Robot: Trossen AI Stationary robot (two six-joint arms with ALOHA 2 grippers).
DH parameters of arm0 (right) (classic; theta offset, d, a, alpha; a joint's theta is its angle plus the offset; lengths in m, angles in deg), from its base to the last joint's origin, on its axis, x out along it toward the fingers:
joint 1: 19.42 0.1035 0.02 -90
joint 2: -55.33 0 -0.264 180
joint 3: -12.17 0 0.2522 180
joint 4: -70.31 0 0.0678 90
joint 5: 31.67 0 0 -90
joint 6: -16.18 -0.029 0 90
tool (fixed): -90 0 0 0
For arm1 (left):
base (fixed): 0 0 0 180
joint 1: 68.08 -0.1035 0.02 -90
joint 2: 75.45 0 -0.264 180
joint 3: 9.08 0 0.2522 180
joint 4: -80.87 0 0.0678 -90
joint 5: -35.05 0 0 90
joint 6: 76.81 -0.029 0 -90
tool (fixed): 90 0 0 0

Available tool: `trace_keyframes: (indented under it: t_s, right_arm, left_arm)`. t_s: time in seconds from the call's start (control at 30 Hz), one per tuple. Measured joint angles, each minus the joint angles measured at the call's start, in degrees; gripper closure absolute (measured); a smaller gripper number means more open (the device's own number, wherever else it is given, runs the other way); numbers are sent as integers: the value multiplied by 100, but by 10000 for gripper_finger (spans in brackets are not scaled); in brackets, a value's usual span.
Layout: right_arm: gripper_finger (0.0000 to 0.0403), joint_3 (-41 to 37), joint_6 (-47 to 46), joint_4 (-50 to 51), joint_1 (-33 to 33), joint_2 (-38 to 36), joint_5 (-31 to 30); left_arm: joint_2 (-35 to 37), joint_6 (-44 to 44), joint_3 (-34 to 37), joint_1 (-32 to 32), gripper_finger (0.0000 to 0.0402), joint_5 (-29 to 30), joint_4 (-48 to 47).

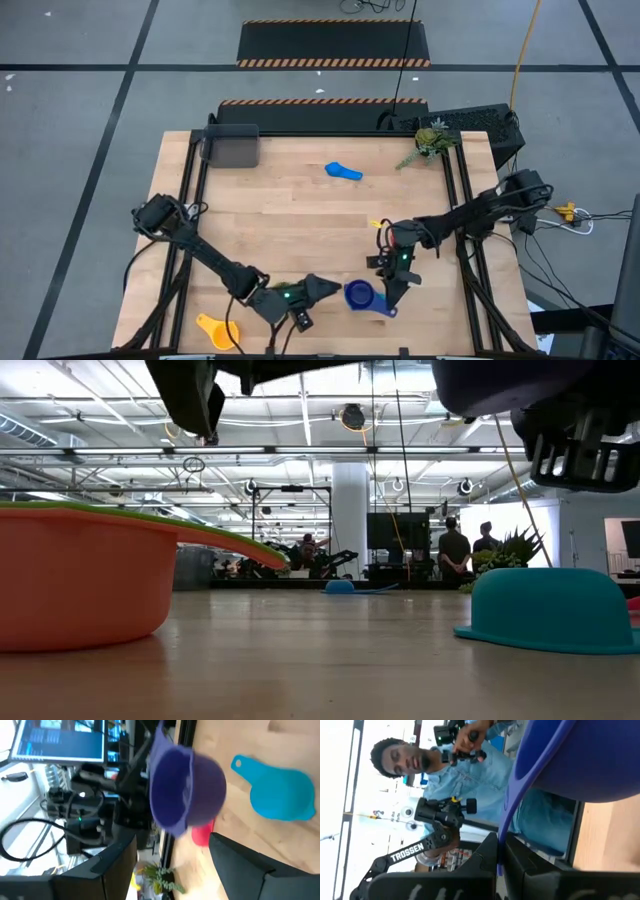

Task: Nest measuring cups in basket
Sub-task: Stack the purple measuring cup on top of the green measuring cup

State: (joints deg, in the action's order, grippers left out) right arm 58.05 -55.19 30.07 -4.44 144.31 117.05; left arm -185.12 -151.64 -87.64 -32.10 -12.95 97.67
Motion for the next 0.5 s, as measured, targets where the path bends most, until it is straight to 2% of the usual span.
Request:
trace_keyframes:
  t_s: [0.23, 0.5]
  right_arm:
    - [403, 2, 0, -638, 31, 331, -13]
    - [403, 5, 1, -886, 165, 566, -14]
  left_arm:
    - [1, -290, -2, 52, 175, -723, 175]
    - [2, -466, -2, -137, 208, -955, 76]
